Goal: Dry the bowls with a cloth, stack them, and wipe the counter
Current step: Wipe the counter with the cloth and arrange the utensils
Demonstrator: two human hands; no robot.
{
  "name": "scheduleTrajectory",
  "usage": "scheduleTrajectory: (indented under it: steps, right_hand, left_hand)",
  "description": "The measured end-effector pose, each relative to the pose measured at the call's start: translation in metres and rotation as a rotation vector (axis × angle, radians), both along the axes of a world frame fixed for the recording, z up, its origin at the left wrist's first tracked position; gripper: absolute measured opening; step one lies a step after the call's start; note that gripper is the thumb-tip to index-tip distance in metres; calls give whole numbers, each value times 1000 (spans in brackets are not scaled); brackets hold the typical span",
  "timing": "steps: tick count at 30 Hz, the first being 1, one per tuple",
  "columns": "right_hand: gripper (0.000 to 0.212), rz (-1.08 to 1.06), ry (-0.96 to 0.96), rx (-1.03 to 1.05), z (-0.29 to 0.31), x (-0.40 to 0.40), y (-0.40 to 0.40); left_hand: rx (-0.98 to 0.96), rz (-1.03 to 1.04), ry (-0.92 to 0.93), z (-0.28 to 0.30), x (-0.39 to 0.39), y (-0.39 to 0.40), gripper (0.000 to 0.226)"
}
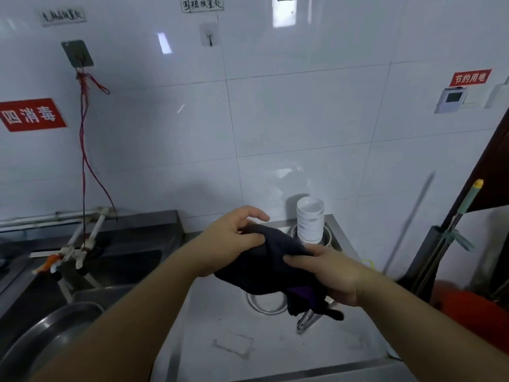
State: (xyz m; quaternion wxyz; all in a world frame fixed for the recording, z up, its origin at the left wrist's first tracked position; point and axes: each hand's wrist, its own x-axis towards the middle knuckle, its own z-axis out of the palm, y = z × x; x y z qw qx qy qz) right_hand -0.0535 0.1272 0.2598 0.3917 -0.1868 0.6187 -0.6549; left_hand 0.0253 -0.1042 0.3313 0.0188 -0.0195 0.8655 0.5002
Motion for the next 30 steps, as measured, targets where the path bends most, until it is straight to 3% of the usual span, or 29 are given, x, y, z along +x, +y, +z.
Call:
scheduleTrajectory:
  steps: [5, 7, 9, 15, 17, 22, 26, 30]
  right_hand:
    - [16, -37, 325, 122, 11, -4, -14]
    - [8, -14, 561, 276, 24, -11, -15]
    - [17, 2, 802, 433, 37, -19, -18]
    - [33, 162, 1200, 711, 75, -35, -25]
    - [38, 168, 1182, 696, 83, -39, -23]
    - [53, 58, 845, 585, 97, -45, -12]
    - [25, 55, 1129, 747, 106, -59, -10]
    - [35, 1, 1320, 834, 109, -68, -6]
  left_hand:
    - [-328, -77, 7, 15, -1, -32, 33]
    - [-468, -122, -8, 22, -4, -43, 38]
    - [-623, -164, -44, 30, -8, -51, 42]
    - [-886, -217, -101, 41, -23, -65, 28]
    - [-880, -207, -65, 43, -27, -68, 27]
    - [-777, -186, 40, 56, -30, -82, 15]
    - [-763, -185, 46, 64, -36, -89, 3]
    - [-813, -165, 23, 64, -43, -93, 14]
